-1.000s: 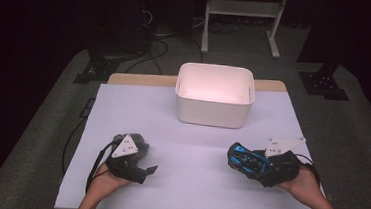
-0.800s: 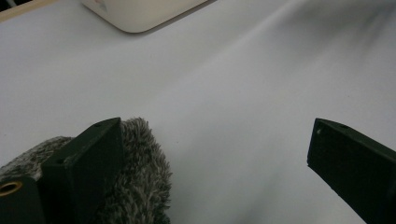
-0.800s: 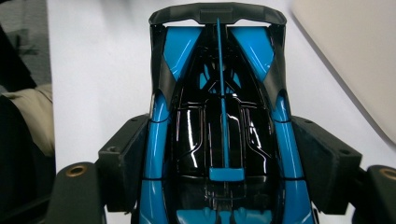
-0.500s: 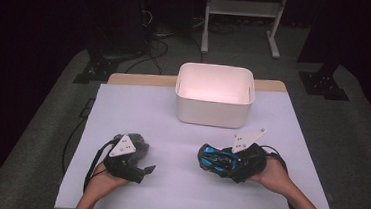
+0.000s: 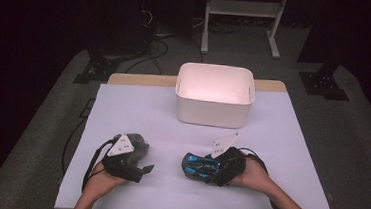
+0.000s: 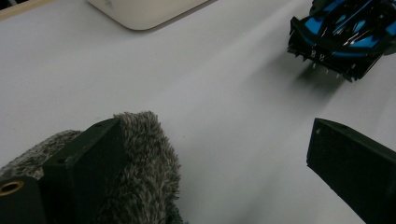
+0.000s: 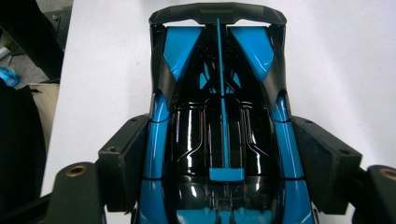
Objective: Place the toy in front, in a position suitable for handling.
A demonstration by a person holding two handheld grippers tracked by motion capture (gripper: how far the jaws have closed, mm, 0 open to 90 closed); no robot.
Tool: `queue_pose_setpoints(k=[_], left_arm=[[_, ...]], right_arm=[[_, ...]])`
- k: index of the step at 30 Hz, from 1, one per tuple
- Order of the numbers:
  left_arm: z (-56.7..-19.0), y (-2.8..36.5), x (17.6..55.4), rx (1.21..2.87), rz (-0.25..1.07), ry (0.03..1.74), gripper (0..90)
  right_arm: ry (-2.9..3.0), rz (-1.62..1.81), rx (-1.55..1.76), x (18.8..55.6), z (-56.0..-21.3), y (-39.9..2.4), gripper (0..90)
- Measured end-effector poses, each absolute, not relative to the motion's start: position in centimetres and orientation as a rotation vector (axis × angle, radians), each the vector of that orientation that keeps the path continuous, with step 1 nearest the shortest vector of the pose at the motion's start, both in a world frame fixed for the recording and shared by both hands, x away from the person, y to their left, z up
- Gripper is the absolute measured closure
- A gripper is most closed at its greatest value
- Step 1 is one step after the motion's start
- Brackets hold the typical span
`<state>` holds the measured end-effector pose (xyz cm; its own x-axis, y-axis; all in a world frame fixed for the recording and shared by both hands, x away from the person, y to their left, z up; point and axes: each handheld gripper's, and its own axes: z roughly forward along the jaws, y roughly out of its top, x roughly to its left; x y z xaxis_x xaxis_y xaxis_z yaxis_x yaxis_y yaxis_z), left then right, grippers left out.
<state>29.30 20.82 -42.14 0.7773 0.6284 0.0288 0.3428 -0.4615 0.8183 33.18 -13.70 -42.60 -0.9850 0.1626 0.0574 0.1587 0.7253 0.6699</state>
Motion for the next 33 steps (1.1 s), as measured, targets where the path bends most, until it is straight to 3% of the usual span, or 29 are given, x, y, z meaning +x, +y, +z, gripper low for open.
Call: queue_pose_setpoints(k=[18, 24, 33], left_arm=[[-41.8, 21.9, 29.5, 2.077, 0.427, 0.748, 4.2], [-41.3, 22.3, 29.4, 2.074, 0.461, 0.75, 5.2], [-40.5, 23.7, 30.0, 2.089, 0.504, 0.785, 16.0]], right_arm=[[2.891, 1.131, 0.207, 32.7, -45.6, -12.8, 24.5], [2.891, 1.213, 0.277, 33.0, -45.2, -13.3, 19.5], [2.816, 1.298, 0.342, 31.8, -43.7, -16.0, 18.6]])
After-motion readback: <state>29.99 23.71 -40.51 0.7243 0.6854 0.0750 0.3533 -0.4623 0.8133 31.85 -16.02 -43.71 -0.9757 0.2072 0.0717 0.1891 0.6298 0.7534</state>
